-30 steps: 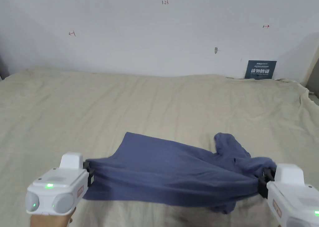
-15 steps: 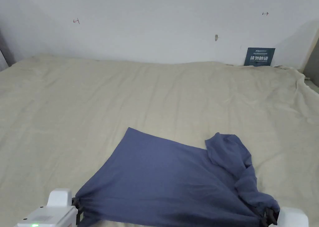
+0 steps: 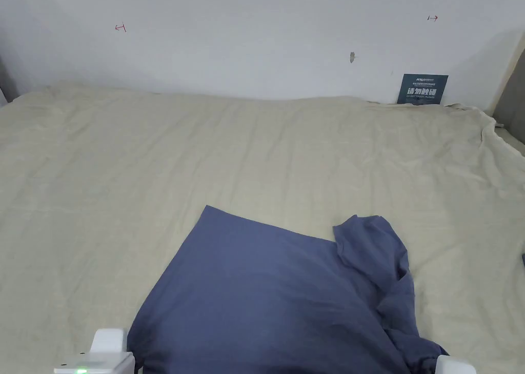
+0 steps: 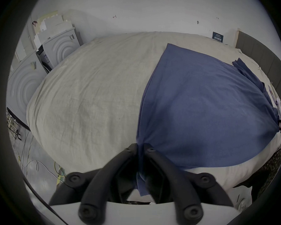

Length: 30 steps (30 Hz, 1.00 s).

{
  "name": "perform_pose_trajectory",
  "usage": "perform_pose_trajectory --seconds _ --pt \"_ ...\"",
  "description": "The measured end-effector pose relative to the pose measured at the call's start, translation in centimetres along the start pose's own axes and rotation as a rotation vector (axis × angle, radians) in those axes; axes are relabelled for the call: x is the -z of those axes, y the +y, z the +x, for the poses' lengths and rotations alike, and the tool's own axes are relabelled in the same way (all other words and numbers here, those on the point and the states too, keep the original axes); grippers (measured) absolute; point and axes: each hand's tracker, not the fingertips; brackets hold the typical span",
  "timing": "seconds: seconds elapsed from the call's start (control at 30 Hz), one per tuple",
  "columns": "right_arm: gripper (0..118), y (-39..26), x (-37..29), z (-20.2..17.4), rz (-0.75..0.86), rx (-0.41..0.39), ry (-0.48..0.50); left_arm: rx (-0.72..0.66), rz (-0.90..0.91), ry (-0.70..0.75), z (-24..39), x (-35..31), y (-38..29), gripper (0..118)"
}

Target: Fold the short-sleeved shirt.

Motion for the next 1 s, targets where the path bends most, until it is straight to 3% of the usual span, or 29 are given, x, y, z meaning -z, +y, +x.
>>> perform_pose_trajectory --seconds 0.07,0.13,0.17,0.23,0.43,0.63,0.7,0.73,0.8,0.83,0.9,1.0 --pt "42 0.8 -0.6 0.4 -0.008 0.018 0.009 -0.016 -0.009 0.014 0.7 -1.2 0.5 67" --pt "49 1.9 -1.8 0.9 0.03 0.037 0.021 -0.081 0.028 0.03 0.3 -1.9 0.9 72" --pt "68 2.7 -2.6 1.1 0.058 0.046 0.029 -0.105 0.054 0.008 -0.3 -1.9 1.0 84" --pt "84 4.6 -6.0 -0.2 0.148 0.069 0.032 -0.128 0.127 -0.046 -0.3 -3.9 2.3 104" --pt "84 10.4 -12.4 -0.7 0.399 0.022 0.034 -0.086 0.381 -0.086 0.5 -10.1 7.5 107" --pt "79 12.5 -15.7 -1.3 0.54 -0.018 0.024 -0.094 0.549 -0.094 1.7 -12.7 10.6 113" --pt "64 12.7 -16.2 -1.5 0.557 -0.026 0.029 -0.079 0.591 -0.105 1.9 -12.6 10.9 99" --pt "51 12.7 -16.4 -1.7 0.57 -0.028 0.036 -0.069 0.627 -0.125 2.1 -12.9 11.0 83" --pt "12 12.8 -16.5 -1.9 0.585 -0.028 0.038 -0.054 0.652 -0.142 2.5 -13.2 11.1 25" --pt "1 12.8 -16.6 -2.1 0.596 -0.027 0.032 -0.051 0.646 -0.144 3.1 -13.9 11.3 10" --pt "0 12.8 -16.6 -2.1 0.616 -0.023 0.032 -0.08 0.664 -0.178 3.1 -13.8 11.3 0" --pt "0 12.9 -16.6 -2.1 0.628 -0.005 0.054 -0.085 0.634 -0.202 3.4 -12.9 11.7 0"
